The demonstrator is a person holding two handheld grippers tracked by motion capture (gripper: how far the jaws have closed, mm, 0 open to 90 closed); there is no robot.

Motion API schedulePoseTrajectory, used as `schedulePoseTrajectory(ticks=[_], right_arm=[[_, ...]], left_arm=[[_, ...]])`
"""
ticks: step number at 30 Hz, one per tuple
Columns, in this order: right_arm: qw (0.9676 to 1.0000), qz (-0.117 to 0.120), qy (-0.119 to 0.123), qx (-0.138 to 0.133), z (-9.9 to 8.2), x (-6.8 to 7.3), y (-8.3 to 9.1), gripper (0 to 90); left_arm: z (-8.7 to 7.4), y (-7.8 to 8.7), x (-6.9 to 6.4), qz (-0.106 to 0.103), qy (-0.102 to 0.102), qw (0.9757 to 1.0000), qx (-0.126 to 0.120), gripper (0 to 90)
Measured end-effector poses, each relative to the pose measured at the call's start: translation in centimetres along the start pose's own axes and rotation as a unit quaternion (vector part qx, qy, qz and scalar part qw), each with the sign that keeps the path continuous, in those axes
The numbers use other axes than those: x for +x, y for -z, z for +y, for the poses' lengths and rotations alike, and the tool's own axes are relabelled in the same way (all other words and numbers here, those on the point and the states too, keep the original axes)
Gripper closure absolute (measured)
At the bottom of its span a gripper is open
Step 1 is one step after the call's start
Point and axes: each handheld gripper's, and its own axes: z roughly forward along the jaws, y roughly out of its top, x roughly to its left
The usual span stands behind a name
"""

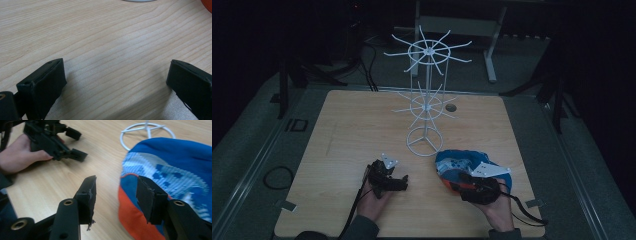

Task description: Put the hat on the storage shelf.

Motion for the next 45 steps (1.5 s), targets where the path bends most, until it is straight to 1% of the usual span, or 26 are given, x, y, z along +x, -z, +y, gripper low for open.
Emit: schedulePoseTrajectory(ticks=[3, 5, 6, 7, 8, 9, 11, 13, 17, 21, 24, 27, 31, 38, 41, 45], right_arm=[[0.9999, 0.003, -0.003, 0.011, -0.1, 0.0, -0.6, 49.8], [0.9998, 0.004, -0.006, 0.016, -0.1, 0.0, -0.6, 50.0], [0.9997, 0.006, -0.014, 0.02, 0.0, -0.1, -0.6, 50.8], [0.9996, 0.004, -0.018, 0.02, 0.1, -0.2, -0.5, 51.6], [0.9995, 0.007, -0.02, 0.022, 0.2, -0.3, -0.3, 51.7], [0.9995, 0.008, -0.023, 0.019, 0.3, -0.4, -0.1, 52.3], [0.9995, 0.01, -0.021, 0.019, 0.5, -0.6, 0.3, 52.3], [0.9995, 0.002, -0.016, 0.028, 0.8, -0.8, 0.6, 51.5], [0.999, -0.009, 0.01, 0.043, 1.6, -1.1, 1.2, 50.8], [0.9975, -0.017, 0.029, 0.062, 2.3, -1.4, 1.4, 49.3], [0.9965, -0.025, 0.037, 0.071, 3.1, -1.8, 1.6, 48.2], [0.9954, -0.028, 0.051, 0.077, 3.8, -2.3, 1.7, 46.0], [0.9931, -0.036, 0.062, 0.092, 4.8, -2.8, 2.0, 44.2], [0.9912, -0.027, 0.073, 0.107, 6.5, -3.7, 2.4, 41.2], [0.9897, -0.032, 0.077, 0.117, 7.1, -4.1, 2.3, 40.6], [0.9883, -0.029, 0.078, 0.127, 7.7, -4.7, 1.9, 39.3]], left_arm=[[0.0, 0.0, 0.0, 0.0, 0.0, 1.0, 0.0, 2.6], [0.0, 0.0, 0.0, -0.001, -0.001, 1.0, 0.0, 2.6], [0.0, 0.0, 0.0, -0.001, -0.001, 1.0, 0.001, 2.6], [0.0, 0.0, 0.0, 0.0, -0.001, 1.0, 0.001, 2.6], [0.0, 0.0, 0.0, 0.0, -0.001, 1.0, 0.0, 2.6], [0.0, 0.0, 0.0, -0.001, -0.001, 1.0, 0.001, 2.6], [0.0, 0.0, 0.0, -0.001, -0.001, 1.0, 0.0, 2.6], [0.0, 0.0, 0.0, -0.001, -0.001, 1.0, 0.001, 2.6], [0.0, 0.0, 0.0, -0.001, -0.001, 1.0, 0.0, 2.6], [0.0, 0.0, 0.0, -0.001, -0.001, 1.0, 0.0, 2.6], [0.0, 0.0, 0.0, -0.001, -0.001, 1.0, 0.001, 2.6], [0.0, 0.0, 0.0, -0.001, -0.001, 1.0, 0.001, 2.6], [0.0, 0.0, 0.0, -0.002, -0.001, 1.0, 0.002, 2.6], [0.0, 0.0, 0.0, -0.002, -0.002, 1.0, 0.002, 2.6], [0.0, 0.0, 0.0, -0.002, -0.001, 1.0, 0.002, 2.6], [0.0, 0.0, 0.0, -0.002, -0.002, 1.0, 0.002, 2.6]])
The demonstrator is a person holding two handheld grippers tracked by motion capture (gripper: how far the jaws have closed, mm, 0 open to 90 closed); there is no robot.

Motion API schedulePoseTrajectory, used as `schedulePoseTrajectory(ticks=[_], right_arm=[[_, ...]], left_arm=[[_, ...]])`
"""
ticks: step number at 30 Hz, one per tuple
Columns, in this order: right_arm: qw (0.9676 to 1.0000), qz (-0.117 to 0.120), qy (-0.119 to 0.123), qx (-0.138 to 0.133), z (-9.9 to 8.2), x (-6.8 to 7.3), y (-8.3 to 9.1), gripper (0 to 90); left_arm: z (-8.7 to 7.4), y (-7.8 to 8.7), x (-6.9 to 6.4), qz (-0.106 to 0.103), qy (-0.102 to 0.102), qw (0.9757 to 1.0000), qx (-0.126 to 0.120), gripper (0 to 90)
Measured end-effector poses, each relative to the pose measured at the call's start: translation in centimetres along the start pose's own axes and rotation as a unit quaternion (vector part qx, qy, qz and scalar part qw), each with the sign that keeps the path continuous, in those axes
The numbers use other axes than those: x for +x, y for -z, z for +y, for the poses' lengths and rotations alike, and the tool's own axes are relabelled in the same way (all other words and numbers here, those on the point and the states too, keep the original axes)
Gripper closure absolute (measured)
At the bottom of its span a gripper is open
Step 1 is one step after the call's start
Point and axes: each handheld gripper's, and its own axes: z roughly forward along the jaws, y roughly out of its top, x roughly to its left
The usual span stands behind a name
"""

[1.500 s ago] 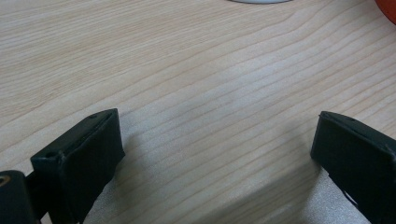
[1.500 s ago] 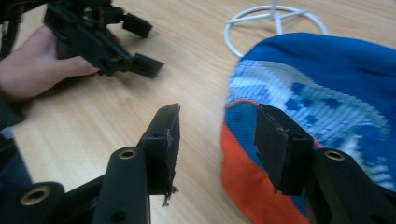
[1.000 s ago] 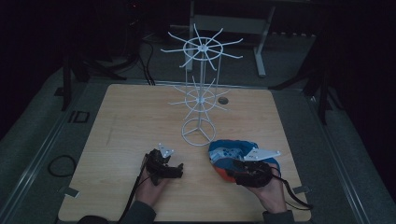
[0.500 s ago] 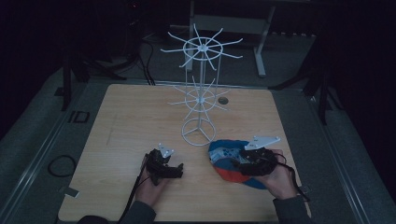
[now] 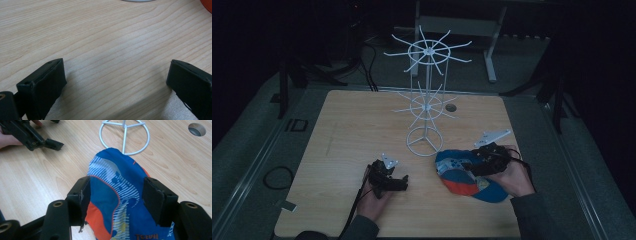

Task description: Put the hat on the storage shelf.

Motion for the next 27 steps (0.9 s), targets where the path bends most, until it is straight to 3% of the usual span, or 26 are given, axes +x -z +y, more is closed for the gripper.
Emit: schedulePoseTrajectory(ticks=[8, 16, 27], right_arm=[[0.9996, 0.008, 0.019, 0.019, 1.1, -1.3, -1.1, 36.9], [0.9988, 0.019, 0.019, 0.04, 1.5, -2.3, -2.9, 35.3], [0.9981, 0.016, 0.009, 0.059, 2.3, -3.4, -4.9, 29.5]], left_arm=[[0.0, 0.0, 0.0, 0.0, 0.002, 1.0, -0.002, 2.6], [0.0, 0.0, 0.0, 0.001, 0.001, 1.0, -0.002, 2.6], [0.0, 0.0, 0.0, 0.001, 0.001, 1.0, -0.003, 2.6]])
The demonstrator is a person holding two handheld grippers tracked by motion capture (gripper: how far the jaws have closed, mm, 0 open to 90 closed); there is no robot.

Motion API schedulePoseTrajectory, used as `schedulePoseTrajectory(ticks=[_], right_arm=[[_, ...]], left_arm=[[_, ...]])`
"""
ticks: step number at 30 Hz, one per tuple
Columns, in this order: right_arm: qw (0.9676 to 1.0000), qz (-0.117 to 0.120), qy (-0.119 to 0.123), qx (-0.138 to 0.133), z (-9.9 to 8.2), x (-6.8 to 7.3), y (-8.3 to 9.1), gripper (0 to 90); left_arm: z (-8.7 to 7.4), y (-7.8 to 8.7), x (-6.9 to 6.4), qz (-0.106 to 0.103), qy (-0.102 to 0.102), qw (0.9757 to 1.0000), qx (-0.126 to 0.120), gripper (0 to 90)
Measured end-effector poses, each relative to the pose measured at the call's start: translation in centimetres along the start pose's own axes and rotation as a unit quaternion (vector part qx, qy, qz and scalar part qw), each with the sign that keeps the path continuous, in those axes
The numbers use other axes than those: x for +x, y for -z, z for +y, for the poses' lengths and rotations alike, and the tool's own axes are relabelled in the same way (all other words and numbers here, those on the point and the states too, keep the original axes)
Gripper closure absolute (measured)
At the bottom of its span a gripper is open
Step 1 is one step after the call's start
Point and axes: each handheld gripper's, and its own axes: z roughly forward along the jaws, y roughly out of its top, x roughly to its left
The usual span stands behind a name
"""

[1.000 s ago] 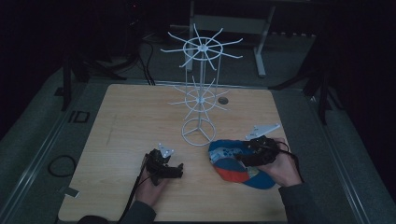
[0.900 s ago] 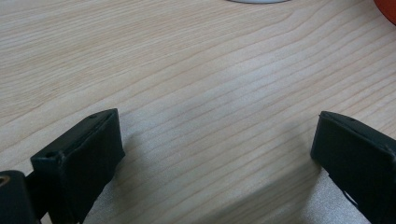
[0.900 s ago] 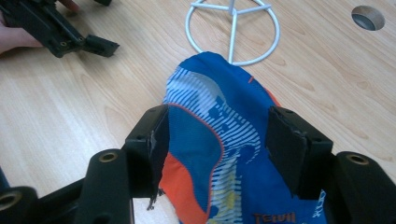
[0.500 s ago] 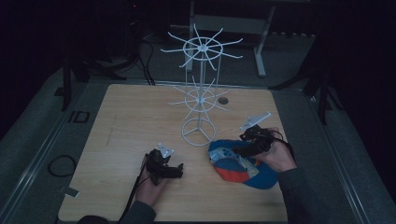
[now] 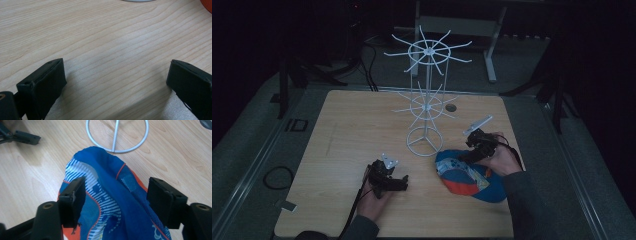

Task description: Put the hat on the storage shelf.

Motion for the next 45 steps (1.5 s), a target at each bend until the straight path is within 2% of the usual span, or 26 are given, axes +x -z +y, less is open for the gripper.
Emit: schedulePoseTrajectory(ticks=[13, 20, 23, 26, 27, 30, 33, 36, 37, 39, 42, 43, 44, 45], right_arm=[[0.9997, 0.002, 0.009, 0.025, 0.9, 0.2, -2.0, 25.4], [0.9983, 0.0, 0.029, 0.051, 1.3, 0.5, -3.4, 25.5], [0.9978, -0.006, 0.036, 0.055, 1.5, 0.6, -3.8, 27.4], [0.9978, -0.002, 0.036, 0.057, 1.7, 0.6, -4.1, 29.2], [0.9969, -0.006, 0.039, 0.068, 1.7, 0.7, -4.4, 30.0], [0.9959, -0.007, 0.042, 0.08, 1.6, 0.6, -4.7, 31.1], [0.9956, 0.009, 0.043, 0.083, 1.7, 0.5, -5.0, 33.3], [0.9947, 0.011, 0.048, 0.09, 1.8, 0.6, -5.3, 34.4], [0.9922, 0.002, 0.059, 0.11, 1.9, 0.7, -5.8, 36.0], [0.9899, -0.007, 0.061, 0.128, 1.8, 0.8, -6.1, 37.1], [0.9883, -0.014, 0.065, 0.137, 1.7, 0.8, -6.3, 42.5], [0.9885, -0.011, 0.065, 0.136, 1.7, 0.7, -6.4, 52.0], [0.9884, -0.01, 0.066, 0.136, 1.8, 0.7, -6.4, 56.9], [0.9882, -0.011, 0.068, 0.137, 1.8, 0.8, -6.4, 68.0]], left_arm=[[0.0, 0.0, 0.0, 0.0, 0.0, 1.0, 0.0, 2.6], [0.0, 0.0, 0.0, 0.0, -0.002, 1.0, 0.002, 2.6], [0.0, 0.0, 0.0, 0.0, -0.003, 1.0, 0.002, 2.6], [0.0, 0.0, 0.0, 0.0, -0.002, 1.0, 0.002, 2.6], [0.0, 0.0, 0.0, 0.0, -0.002, 1.0, 0.002, 2.6], [0.0, 0.0, 0.0, 0.0, -0.002, 1.0, 0.001, 2.6], [0.0, 0.0, 0.0, 0.0, -0.002, 1.0, 0.002, 2.6], [0.0, 0.0, 0.0, 0.0, -0.003, 1.0, 0.002, 2.6], [0.0, 0.0, 0.0, 0.0, -0.001, 1.0, 0.002, 2.6], [0.0, 0.0, 0.0, -0.001, -0.001, 1.0, 0.001, 2.6], [0.0, 0.0, 0.0, -0.001, 0.0, 1.0, 0.001, 2.6], [0.0, 0.0, 0.0, -0.001, 0.0, 1.0, 0.001, 2.6], [0.0, 0.0, 0.0, -0.001, -0.001, 1.0, 0.002, 2.6], [0.0, 0.0, 0.0, -0.001, -0.001, 1.0, 0.002, 2.6]])
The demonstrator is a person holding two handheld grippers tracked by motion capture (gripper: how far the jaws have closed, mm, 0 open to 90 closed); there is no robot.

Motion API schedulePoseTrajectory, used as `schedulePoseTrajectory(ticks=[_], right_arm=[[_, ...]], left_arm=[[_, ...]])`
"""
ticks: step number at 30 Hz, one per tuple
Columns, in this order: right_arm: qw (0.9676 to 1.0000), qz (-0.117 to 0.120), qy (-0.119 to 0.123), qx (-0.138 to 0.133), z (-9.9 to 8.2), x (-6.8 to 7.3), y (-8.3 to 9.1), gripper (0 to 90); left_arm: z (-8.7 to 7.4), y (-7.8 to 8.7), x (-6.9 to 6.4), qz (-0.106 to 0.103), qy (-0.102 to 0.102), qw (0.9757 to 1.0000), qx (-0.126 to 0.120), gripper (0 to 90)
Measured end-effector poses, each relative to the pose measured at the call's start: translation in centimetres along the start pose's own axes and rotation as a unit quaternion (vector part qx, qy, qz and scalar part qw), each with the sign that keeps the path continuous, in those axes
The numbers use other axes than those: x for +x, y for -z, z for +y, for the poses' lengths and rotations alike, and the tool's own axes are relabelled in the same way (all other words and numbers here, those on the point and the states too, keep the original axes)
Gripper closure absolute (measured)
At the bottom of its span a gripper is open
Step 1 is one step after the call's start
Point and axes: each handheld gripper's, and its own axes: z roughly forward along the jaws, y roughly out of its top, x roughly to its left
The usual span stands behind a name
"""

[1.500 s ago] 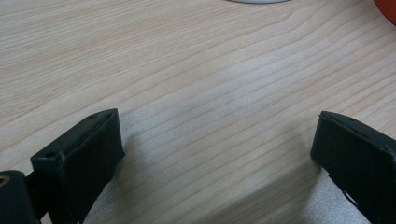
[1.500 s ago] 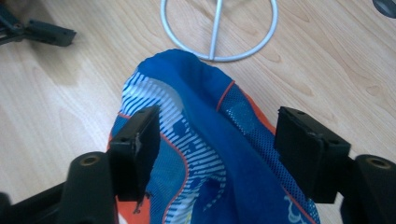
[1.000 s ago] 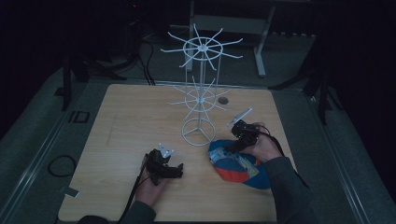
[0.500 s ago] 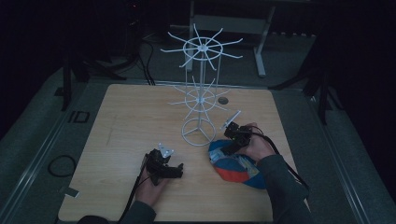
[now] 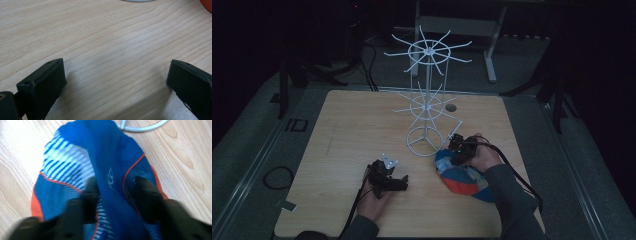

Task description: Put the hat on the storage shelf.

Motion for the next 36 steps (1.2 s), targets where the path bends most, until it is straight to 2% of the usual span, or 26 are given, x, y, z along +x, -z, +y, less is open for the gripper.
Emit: schedulePoseTrajectory(ticks=[2, 4, 13, 14, 19, 29, 36], right_arm=[[0.9999, -0.015, 0.003, 0.003, 0.0, 0.1, 0.0, 82.8], [0.9999, -0.016, 0.006, -0.003, -0.2, 0.1, 0.2, 87.9], [0.999, -0.008, 0.006, -0.043, -1.3, 0.0, 2.7, 88.8], [0.9983, -0.004, 0.005, -0.057, -1.6, 0.0, 3.4, 88.9], [0.997, 0.002, -0.001, -0.077, -2.3, 0.0, 4.7, 88.9], [0.9917, -0.001, -0.008, -0.128, -4.0, -0.1, 7.1, 89.0], [0.9849, -0.01, -0.031, -0.17, -5.7, -0.3, 8.5, 89.0]], left_arm=[[0.0, 0.0, 0.0, 0.0, 0.0, 1.0, 0.0, 2.6], [0.0, 0.0, 0.0, 0.0, 0.0, 1.0, 0.0, 2.6], [0.0, 0.0, 0.0, 0.0, 0.002, 1.0, -0.001, 2.6], [0.0, 0.0, 0.0, 0.001, 0.002, 1.0, -0.002, 2.6], [0.0, 0.0, 0.0, 0.001, 0.001, 1.0, -0.001, 2.6], [0.0, 0.0, 0.0, 0.001, 0.001, 1.0, -0.001, 2.6], [0.0, 0.0, 0.0, 0.0, 0.0, 1.0, 0.0, 2.6]])
